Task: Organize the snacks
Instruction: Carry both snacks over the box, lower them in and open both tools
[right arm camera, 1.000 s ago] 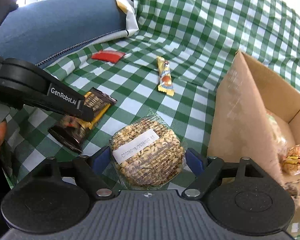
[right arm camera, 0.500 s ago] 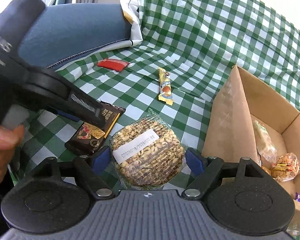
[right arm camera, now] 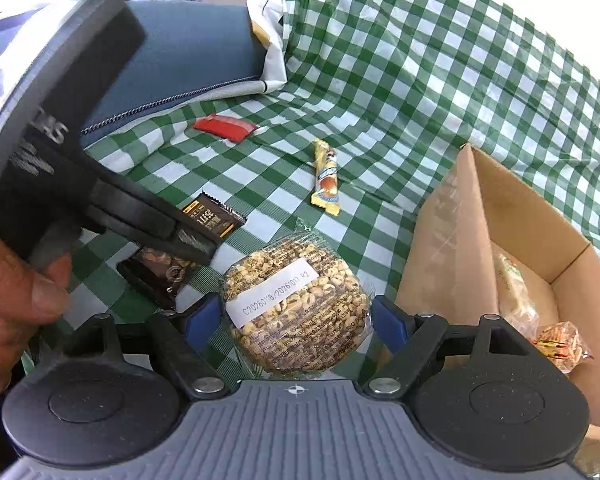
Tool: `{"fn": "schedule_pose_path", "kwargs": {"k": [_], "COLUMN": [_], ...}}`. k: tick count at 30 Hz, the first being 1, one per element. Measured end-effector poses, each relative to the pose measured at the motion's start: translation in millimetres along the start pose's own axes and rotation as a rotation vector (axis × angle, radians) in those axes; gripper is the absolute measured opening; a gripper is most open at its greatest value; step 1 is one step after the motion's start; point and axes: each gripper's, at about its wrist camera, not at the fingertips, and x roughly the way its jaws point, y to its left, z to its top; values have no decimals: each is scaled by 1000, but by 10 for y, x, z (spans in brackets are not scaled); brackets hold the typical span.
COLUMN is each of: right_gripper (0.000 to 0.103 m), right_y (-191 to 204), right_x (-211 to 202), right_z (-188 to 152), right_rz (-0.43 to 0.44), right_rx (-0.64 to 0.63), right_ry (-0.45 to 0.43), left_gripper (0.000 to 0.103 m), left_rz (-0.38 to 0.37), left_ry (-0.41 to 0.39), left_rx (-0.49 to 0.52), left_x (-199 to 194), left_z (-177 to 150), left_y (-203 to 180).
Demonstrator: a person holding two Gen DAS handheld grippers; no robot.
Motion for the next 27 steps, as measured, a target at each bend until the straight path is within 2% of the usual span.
{"fn": "schedule_pose_path", "kwargs": {"k": [8, 12, 21, 27], "right_gripper": [82, 82, 82, 82], "right_y": [-81, -132, -399, -633], "right_x": [-273, -409, -688, -839], "right_z": [125, 139, 117, 51], "right_rz": [-47, -77, -113, -141], "right_rx": [18, -2, 12, 53], "right_ry": [-112, -170, -258, -289], "left_gripper": [37, 37, 37, 37], "left_rz": [-104, -135, -194, -238], "left_ry": [-84, -116, -150, -155], "left_rx": [-118, -145, -145, -111], "left_x": [-314, -421, -602, -617], "left_z": [112, 204, 291, 313], "left_y": [77, 35, -209, -465]}}
